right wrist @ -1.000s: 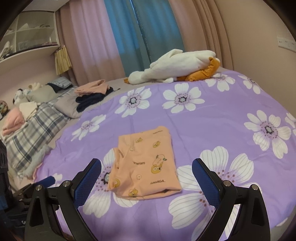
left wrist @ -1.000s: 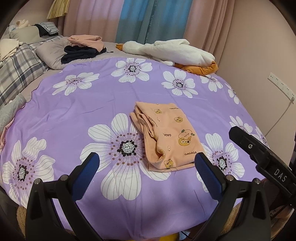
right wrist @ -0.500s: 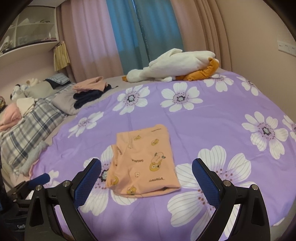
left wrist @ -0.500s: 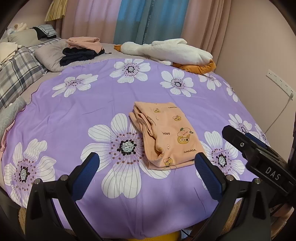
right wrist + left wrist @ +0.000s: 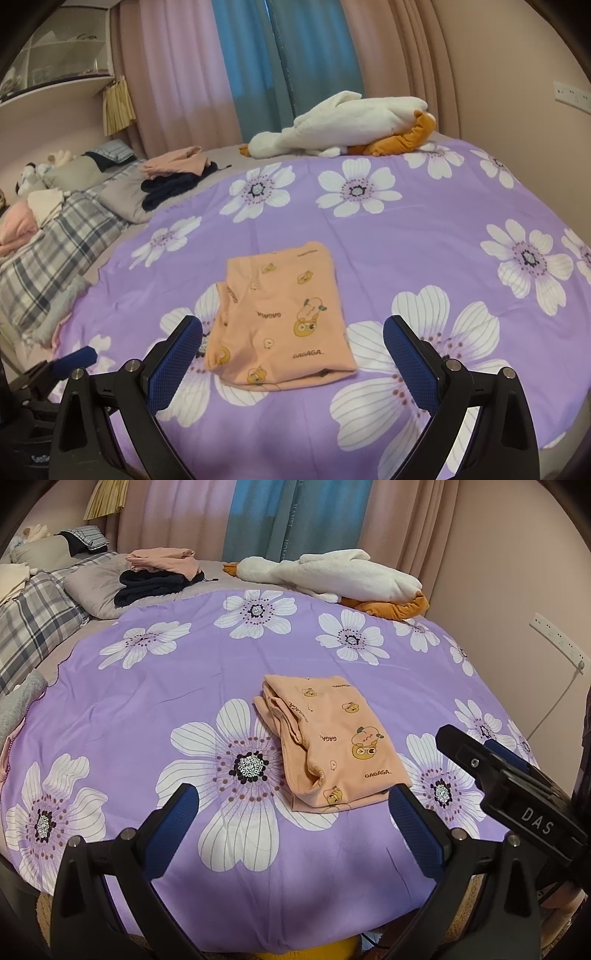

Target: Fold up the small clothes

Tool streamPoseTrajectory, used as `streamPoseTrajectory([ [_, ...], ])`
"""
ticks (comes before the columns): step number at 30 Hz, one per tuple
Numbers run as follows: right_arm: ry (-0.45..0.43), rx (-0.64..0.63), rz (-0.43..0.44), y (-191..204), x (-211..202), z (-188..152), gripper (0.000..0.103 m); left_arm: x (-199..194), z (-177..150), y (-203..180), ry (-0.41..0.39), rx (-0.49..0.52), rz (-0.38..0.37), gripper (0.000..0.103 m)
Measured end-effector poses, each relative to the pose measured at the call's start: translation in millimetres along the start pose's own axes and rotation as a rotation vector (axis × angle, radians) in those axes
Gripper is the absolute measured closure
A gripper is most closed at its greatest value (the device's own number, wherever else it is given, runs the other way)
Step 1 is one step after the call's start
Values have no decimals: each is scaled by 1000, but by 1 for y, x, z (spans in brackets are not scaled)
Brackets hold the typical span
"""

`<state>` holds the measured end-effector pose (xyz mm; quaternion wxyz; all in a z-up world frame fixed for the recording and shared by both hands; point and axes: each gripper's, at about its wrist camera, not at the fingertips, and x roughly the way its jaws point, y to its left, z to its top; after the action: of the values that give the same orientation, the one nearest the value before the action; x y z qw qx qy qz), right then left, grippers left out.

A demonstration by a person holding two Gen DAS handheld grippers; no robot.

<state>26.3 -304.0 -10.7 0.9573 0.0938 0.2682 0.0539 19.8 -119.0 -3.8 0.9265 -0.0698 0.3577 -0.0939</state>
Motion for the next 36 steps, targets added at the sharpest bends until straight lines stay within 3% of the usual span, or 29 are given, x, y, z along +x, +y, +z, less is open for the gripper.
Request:
streamPoseTrajectory([
  [36, 17, -5, -8, 3, 4, -4, 5, 2, 0, 2, 16, -9, -7, 0],
])
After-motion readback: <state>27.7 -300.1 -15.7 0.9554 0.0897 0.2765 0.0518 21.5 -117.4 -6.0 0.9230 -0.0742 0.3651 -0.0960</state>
